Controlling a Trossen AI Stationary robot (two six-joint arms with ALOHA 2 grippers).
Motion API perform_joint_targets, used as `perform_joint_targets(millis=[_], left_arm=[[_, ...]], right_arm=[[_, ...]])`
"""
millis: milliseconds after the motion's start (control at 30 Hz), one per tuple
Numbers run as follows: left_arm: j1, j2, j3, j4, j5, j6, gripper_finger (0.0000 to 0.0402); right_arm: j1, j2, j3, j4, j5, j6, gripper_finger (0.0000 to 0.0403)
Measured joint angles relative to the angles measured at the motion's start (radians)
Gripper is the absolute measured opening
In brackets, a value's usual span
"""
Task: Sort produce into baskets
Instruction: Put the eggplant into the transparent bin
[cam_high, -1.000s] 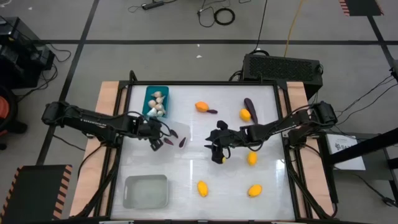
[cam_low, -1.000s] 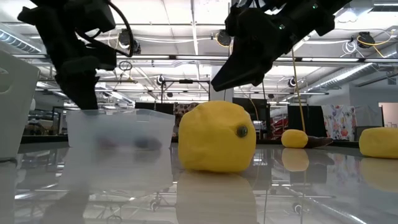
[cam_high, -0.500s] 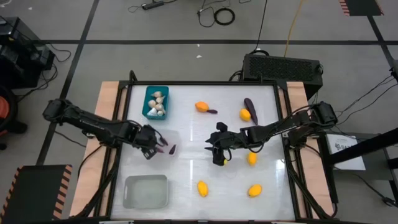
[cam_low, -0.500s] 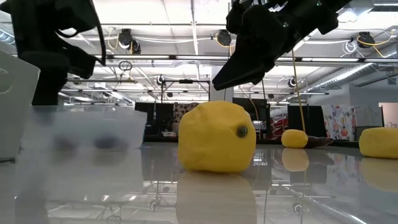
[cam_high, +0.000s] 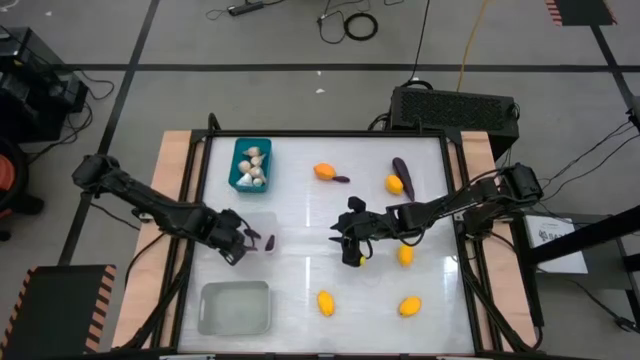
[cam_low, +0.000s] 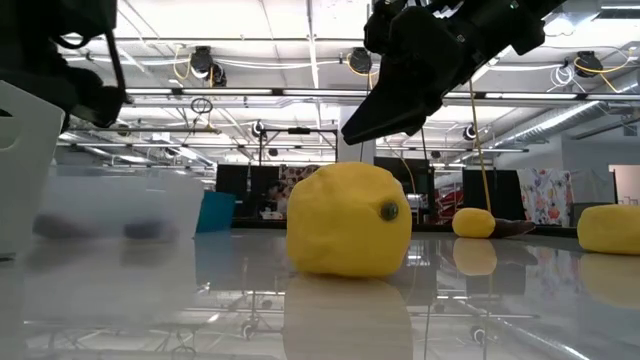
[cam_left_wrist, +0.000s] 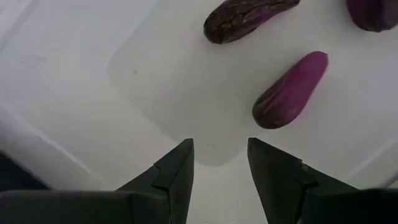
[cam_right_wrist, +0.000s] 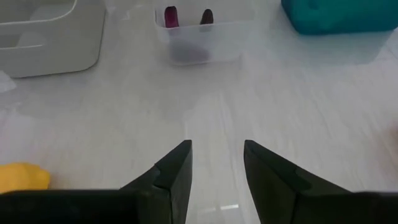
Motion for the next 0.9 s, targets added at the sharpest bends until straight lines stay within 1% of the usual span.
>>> perform_joint_targets(millis=[133, 233, 333, 433, 533, 633, 700, 733, 800, 900], left_arm=[[-0.029, 0.0, 0.0, -0.001, -0.002, -0.024, 0.016], [-0.033, 0.0, 0.0, 0.019, -0.031, -0.013, 0.016], [-0.032, 0.0, 0.003, 0.052, -0.048, 0.034, 0.016], [-0.03, 0.0, 0.031, 0.051, -0.077, 0.099, 0.016], [-0.019, 0.0, 0.068, 0.054, -0.156, 0.184, 0.016], [-0.003, -0.001, 0.102, 0.094, -0.292, 0.281, 0.016], [0.008, -0.001, 0.107, 0.192, -0.396, 0.378, 0.016], [0.015, -0.001, 0.106, 0.262, -0.431, 0.439, 0.016], [0.036, -0.001, 0.096, 0.438, -0.467, 0.572, 0.016], [0.067, 0.011, 0.067, 0.733, -0.483, 0.783, 0.016]], right_arm=[[0.0, 0.0, 0.0, 0.0, 0.0, 0.0, 0.0137], [0.0, 0.0, 0.0, 0.0, 0.0, 0.0, 0.0137], [0.0, 0.0, 0.0, 0.0, 0.0, 0.0, 0.0137], [0.0, 0.0, 0.0, 0.0, 0.0, -0.006, 0.0137], [-0.005, 0.0, 0.0, -0.004, 0.0, -0.04, 0.0137], [-0.028, -0.027, 0.004, -0.064, -0.002, -0.063, 0.0137], [-0.055, -0.06, 0.02, -0.126, 0.013, -0.063, 0.0137], [-0.068, -0.075, 0.027, -0.158, 0.03, -0.061, 0.0137], [-0.101, -0.107, 0.037, -0.217, 0.07, -0.059, 0.0137], [-0.156, -0.141, 0.037, -0.303, 0.123, -0.058, 0.0137]])
